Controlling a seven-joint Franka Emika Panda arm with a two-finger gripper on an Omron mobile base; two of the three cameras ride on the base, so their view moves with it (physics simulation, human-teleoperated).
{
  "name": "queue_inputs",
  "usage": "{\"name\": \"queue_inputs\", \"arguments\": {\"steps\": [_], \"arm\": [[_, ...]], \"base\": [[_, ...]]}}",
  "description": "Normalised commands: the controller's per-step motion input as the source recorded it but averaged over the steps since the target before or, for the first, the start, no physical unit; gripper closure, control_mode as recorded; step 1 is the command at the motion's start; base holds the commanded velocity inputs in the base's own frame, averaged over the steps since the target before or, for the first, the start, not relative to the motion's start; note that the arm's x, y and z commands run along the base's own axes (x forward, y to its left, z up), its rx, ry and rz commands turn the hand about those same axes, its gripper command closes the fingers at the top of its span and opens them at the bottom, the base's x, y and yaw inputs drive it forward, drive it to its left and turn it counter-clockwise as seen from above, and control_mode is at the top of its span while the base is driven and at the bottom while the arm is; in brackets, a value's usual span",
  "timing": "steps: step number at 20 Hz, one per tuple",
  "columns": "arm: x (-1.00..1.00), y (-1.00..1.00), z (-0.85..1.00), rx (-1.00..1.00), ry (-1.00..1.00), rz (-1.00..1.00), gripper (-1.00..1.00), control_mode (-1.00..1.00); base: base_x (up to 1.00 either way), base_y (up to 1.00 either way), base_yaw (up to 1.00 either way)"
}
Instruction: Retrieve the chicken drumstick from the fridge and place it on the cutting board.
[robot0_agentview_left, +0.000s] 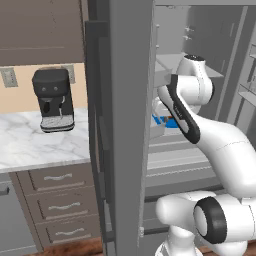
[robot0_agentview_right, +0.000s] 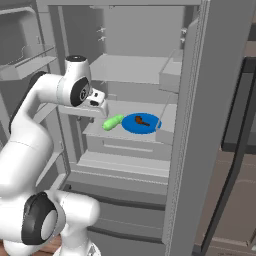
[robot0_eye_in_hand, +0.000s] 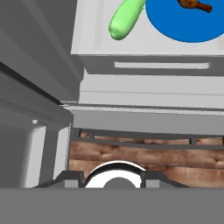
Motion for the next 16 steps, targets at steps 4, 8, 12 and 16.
{"name": "queue_inputs", "arguments": {"steps": [4, 8, 12, 16], "arm": [[0.0, 0.0, 0.0, 0.0, 0.0, 0.0, -1.0, -1.0], [0.0, 0.0, 0.0, 0.0, 0.0, 0.0, -1.0, -1.0], [0.0, 0.0, 0.0, 0.0, 0.0, 0.0, -1.0, -1.0], [0.0, -0.09, -0.02, 0.0, 0.01, 0.0, -1.0, -1.0]], "base": [[0.0, 0.0, 0.0], [0.0, 0.0, 0.0], [0.0, 0.0, 0.0], [0.0, 0.0, 0.0]]}}
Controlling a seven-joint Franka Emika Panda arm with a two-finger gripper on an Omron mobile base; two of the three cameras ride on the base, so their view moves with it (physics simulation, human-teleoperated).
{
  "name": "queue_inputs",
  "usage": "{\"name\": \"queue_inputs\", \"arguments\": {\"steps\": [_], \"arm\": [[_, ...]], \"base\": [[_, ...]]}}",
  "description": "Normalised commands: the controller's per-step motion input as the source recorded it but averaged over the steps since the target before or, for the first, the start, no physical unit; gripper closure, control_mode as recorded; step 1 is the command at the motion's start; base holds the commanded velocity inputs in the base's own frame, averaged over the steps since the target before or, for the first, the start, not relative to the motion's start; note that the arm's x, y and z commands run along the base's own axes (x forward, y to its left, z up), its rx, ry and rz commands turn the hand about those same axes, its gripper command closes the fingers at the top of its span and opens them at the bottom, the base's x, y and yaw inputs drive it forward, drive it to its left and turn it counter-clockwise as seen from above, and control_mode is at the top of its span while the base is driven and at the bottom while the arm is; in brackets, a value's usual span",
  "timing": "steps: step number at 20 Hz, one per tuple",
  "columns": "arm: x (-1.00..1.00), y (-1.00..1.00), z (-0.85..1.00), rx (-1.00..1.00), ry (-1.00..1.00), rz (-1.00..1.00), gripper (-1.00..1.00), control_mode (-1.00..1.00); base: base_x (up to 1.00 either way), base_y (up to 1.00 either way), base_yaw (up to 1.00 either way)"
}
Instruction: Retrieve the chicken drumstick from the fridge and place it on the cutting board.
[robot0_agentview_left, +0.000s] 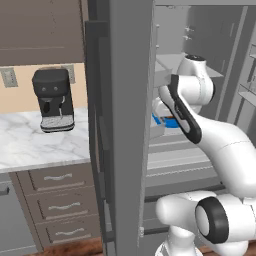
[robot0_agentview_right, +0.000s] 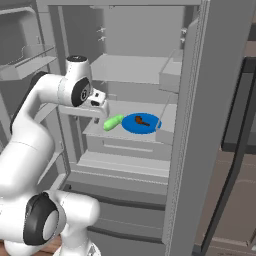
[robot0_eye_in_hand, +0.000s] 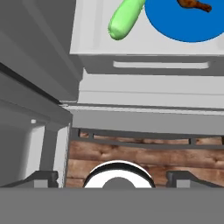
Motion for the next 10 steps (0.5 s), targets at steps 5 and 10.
{"name": "queue_inputs", "arguments": {"steps": [5, 10], "arm": [[0.0, -0.37, -0.25, -0.02, 0.0, 0.0, -1.0, -1.0], [0.03, -0.3, -0.36, -0.07, -0.09, 0.0, -1.0, -1.0]], "base": [[0.0, 0.0, 0.0], [0.0, 0.0, 0.0]]}}
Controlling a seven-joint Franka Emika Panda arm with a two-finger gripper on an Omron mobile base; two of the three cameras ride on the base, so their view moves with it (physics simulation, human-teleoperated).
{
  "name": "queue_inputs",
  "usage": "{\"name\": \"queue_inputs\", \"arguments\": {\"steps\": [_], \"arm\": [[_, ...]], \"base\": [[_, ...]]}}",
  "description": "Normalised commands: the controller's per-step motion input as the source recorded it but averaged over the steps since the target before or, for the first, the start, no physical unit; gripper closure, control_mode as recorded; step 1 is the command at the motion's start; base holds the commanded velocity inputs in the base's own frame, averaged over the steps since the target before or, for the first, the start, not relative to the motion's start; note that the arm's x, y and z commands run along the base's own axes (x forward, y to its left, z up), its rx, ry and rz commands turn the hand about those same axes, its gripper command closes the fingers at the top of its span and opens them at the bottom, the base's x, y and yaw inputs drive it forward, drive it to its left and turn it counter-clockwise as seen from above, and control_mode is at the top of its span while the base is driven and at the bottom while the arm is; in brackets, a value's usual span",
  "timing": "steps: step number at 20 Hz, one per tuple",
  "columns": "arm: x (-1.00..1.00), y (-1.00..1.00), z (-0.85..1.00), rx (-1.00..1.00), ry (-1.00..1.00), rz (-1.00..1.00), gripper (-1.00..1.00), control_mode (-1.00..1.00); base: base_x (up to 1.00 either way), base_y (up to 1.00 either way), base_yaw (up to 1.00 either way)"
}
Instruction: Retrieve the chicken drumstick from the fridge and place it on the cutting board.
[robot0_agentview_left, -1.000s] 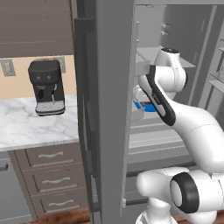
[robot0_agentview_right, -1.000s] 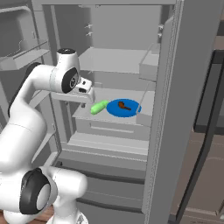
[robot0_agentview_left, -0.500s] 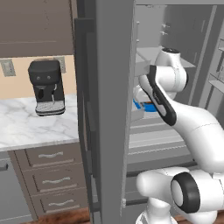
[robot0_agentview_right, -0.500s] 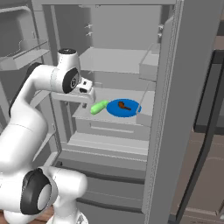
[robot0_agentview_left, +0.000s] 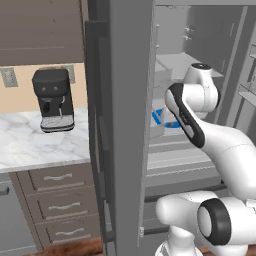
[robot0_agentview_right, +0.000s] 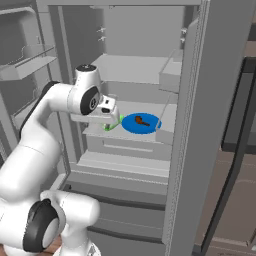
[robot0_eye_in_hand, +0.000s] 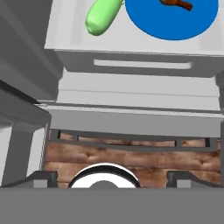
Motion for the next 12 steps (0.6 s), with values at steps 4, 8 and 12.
{"name": "queue_inputs", "arguments": {"steps": [4, 8, 12], "arm": [[0.25, -0.24, -0.21, -0.06, -0.05, 0.0, -1.0, -1.0], [0.4, -0.25, -0.18, -0.06, -0.01, 0.01, -1.0, -1.0], [0.54, -0.3, -0.12, -0.04, 0.0, 0.03, -1.0, -1.0]], "base": [[0.0, 0.0, 0.0], [0.0, 0.0, 0.0], [0.0, 0.0, 0.0]]}}
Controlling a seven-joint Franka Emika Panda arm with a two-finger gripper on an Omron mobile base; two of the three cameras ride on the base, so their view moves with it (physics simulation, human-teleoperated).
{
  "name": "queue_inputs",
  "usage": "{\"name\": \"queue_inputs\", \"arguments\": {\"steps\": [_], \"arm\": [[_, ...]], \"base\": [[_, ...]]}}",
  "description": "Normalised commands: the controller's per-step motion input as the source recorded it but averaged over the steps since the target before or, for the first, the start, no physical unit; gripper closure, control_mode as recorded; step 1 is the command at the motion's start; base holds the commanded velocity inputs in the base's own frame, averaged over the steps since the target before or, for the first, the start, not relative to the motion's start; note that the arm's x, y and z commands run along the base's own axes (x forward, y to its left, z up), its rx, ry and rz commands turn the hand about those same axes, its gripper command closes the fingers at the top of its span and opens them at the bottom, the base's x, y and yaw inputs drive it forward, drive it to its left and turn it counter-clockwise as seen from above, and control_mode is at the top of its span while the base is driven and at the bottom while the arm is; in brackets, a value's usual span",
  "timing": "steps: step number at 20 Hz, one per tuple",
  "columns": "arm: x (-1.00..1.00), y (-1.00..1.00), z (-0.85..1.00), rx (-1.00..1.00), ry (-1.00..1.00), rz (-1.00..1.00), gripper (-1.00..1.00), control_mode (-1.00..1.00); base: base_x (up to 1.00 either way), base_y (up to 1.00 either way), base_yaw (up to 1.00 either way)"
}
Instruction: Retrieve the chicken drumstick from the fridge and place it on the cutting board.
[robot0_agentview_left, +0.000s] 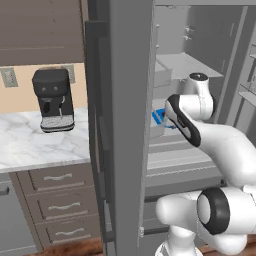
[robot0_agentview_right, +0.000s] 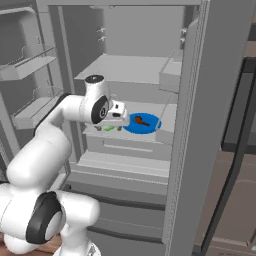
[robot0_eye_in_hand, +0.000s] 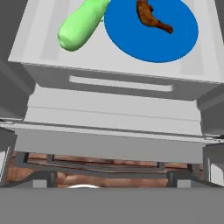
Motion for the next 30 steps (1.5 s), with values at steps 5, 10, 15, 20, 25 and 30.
{"name": "queue_inputs", "arguments": {"steps": [5, 10, 15, 20, 25, 30], "arm": [[0.55, -0.34, -0.09, -0.01, -0.04, 0.03, -1.0, -1.0], [0.4, -0.27, -0.03, 0.0, -0.09, 0.04, -1.0, -1.0], [0.29, -0.22, -0.14, 0.0, -0.07, 0.0, -1.0, -1.0], [0.39, -0.11, -0.15, 0.0, -0.15, 0.0, -1.0, -1.0], [0.35, -0.04, -0.14, 0.0, -0.05, 0.03, -1.0, -1.0], [0.28, -0.09, -0.2, 0.0, -0.01, 0.02, -1.0, -1.0]], "base": [[0.0, 0.0, 0.0], [0.0, 0.0, 0.0], [0.0, 0.0, 0.0], [0.0, 0.0, 0.0], [0.0, 0.0, 0.0], [0.0, 0.0, 0.0]]}}
